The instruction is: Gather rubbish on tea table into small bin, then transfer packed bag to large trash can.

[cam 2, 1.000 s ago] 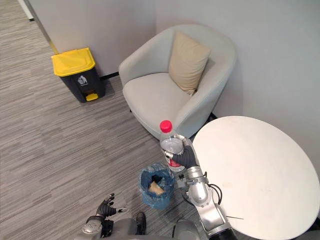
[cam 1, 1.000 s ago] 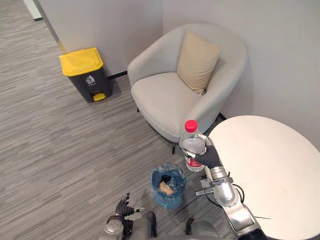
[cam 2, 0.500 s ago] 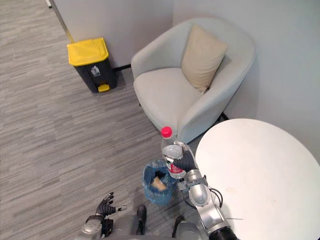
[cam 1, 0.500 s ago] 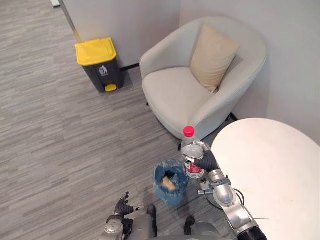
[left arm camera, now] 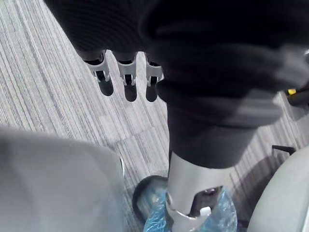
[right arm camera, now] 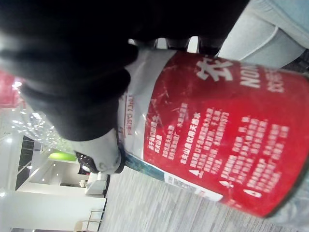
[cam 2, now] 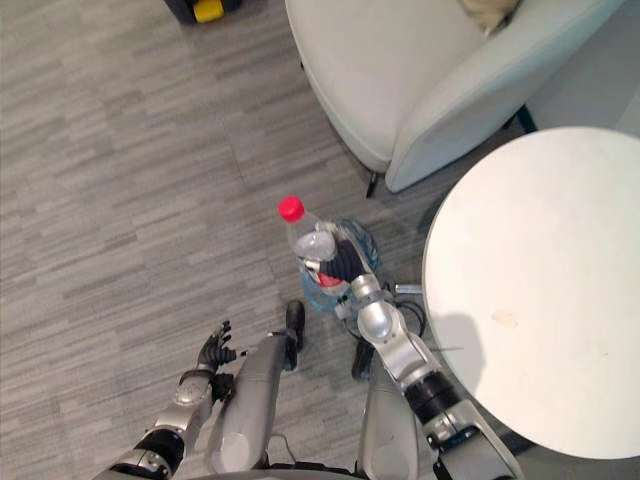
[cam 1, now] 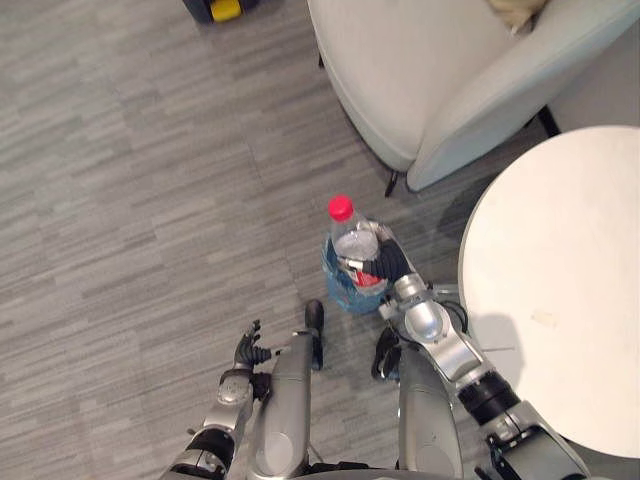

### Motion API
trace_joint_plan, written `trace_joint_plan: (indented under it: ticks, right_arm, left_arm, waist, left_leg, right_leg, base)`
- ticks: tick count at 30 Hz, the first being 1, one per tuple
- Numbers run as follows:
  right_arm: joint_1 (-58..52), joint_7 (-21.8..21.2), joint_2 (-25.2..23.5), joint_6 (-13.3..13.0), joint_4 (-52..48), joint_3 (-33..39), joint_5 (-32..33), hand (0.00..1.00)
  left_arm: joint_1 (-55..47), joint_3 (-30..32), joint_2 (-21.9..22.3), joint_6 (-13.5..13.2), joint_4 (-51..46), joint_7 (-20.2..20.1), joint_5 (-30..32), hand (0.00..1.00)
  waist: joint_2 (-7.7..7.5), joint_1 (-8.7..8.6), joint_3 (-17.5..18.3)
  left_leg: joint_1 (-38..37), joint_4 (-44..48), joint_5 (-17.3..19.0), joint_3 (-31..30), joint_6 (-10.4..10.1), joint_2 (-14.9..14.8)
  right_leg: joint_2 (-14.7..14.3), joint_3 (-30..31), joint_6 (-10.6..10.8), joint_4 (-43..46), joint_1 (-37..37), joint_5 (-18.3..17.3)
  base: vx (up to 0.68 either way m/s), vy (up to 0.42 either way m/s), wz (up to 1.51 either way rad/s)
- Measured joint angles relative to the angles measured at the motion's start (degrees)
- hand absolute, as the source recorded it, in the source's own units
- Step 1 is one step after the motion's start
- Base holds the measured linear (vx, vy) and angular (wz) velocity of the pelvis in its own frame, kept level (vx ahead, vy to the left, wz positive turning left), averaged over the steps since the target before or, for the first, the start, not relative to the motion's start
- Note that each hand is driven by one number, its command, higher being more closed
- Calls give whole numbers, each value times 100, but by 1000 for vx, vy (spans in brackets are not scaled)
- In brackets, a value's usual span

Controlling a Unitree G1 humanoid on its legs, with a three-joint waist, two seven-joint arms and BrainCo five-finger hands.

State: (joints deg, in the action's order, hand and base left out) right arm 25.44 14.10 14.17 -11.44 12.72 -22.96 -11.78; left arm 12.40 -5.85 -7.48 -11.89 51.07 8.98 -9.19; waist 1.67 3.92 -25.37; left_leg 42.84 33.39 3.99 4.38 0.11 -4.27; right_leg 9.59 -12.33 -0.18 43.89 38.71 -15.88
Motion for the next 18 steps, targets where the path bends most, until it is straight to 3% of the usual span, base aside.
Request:
trace_joint_plan:
  ticks: [8, 14, 18]
  right_arm:
    - [1549, 276, 158, 167, 808, 31, 1, 100]
    - [2228, 381, 329, 307, 1569, 95, 1, 100]
    - [2443, 467, 387, 323, 1923, 238, 2, 100]
  left_arm:
    - [676, 547, 70, -116, -523, 122, -221, 0]
    - [1009, 653, 82, -222, -832, 129, -330, 0]
    - [1061, 654, 79, -260, -892, 130, -371, 0]
  waist:
    - [-6, 28, -255]
    - [-25, 168, -366]
    - [-40, 170, -414]
  left_leg:
    - [1807, 887, 23, 31, 41, -75]
    - [2551, 960, -169, 21, 35, -68]
    - [2686, 931, -237, -1, 23, -68]
  right_leg:
    - [191, 19, -49, 1025, 1780, -157]
    - [262, -12, -83, 1296, 2558, -172]
    - [262, -25, -84, 1324, 2713, -172]
  base:
    - [-76, -43, 11]
    - [-34, -41, 11]
    - [-8, -47, 4]
